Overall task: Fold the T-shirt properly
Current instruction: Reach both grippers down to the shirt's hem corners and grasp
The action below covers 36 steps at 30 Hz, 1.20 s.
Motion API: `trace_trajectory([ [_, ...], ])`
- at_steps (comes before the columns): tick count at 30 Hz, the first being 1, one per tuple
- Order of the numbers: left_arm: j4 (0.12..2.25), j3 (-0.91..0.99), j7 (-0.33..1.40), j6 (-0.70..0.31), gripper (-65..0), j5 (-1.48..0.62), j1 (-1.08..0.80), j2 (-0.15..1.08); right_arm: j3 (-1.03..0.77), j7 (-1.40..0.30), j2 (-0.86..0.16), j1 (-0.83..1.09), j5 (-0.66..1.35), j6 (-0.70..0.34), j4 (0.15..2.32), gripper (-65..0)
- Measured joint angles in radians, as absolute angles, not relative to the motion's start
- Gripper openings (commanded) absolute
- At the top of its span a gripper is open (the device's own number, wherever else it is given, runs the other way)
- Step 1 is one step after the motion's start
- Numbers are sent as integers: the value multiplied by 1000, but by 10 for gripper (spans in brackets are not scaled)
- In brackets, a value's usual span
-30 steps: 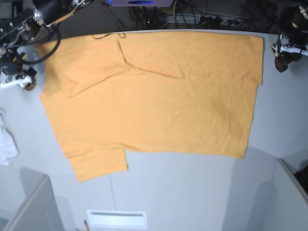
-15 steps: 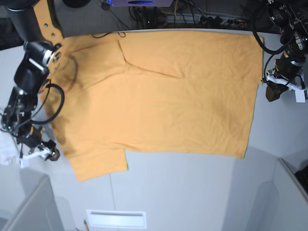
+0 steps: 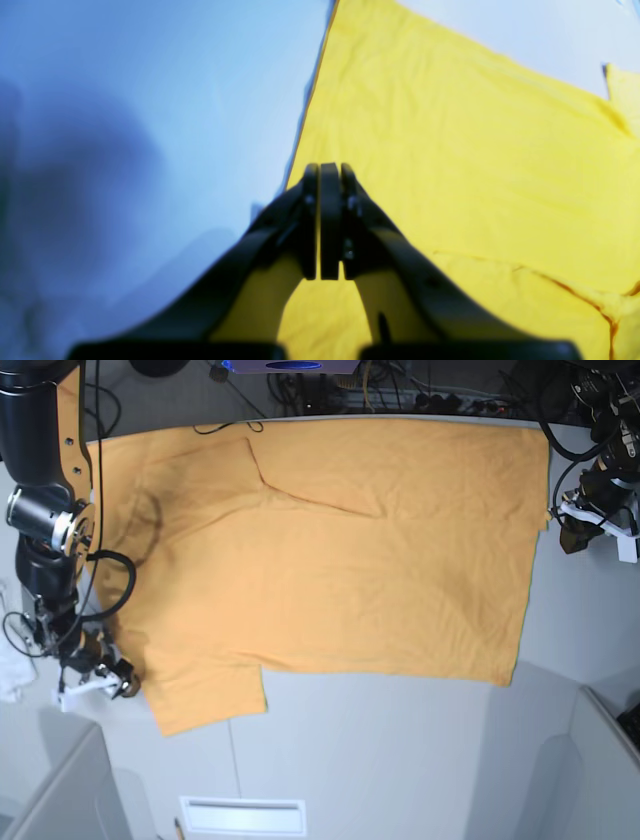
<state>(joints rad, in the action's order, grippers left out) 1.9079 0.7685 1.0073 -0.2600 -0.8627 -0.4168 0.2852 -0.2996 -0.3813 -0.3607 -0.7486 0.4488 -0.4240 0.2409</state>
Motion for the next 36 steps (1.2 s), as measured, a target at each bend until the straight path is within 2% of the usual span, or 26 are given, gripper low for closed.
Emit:
trace_trajectory([
  [5,1896,809,1014,-258,-650,-810,-420,280,-257,-351,-327,-739,449,-429,240,-252],
  [11,1888,835,1010,-261,-650,-803,-419,279,-157,-339,-332,-743,457,-435,240,-252],
  [17,1886,844,1010,-260,-650,-793,-419,283,-153,-335,-330,-742,457,-435,240,-270],
  [20,1886,837,1010,-260,-650,-793,-419,282,-153,-336,-330,-739,457,-435,240,-378],
  [25,1883,780,1016,-258,-650,-690,-399,287,-153,-342,-323,-728,456,-434,240,-629],
  [27,1879,738,1020,-262,-650,-631,-345,283,-152,-340,-316,-725,457,-434,240,-650],
  [29,1860,711,1006,-265,-540,-571,-286,288,-152,-341,-313,-726,457,-435,240,-650],
  [33,1753,686,1013,-266,-255,-477,-130,288,-152,-353,-316,-726,462,-435,240,-650],
  [36,1613,685,1011,-263,-94,-424,30,288,-152,-358,-316,-726,466,-435,240,-650],
])
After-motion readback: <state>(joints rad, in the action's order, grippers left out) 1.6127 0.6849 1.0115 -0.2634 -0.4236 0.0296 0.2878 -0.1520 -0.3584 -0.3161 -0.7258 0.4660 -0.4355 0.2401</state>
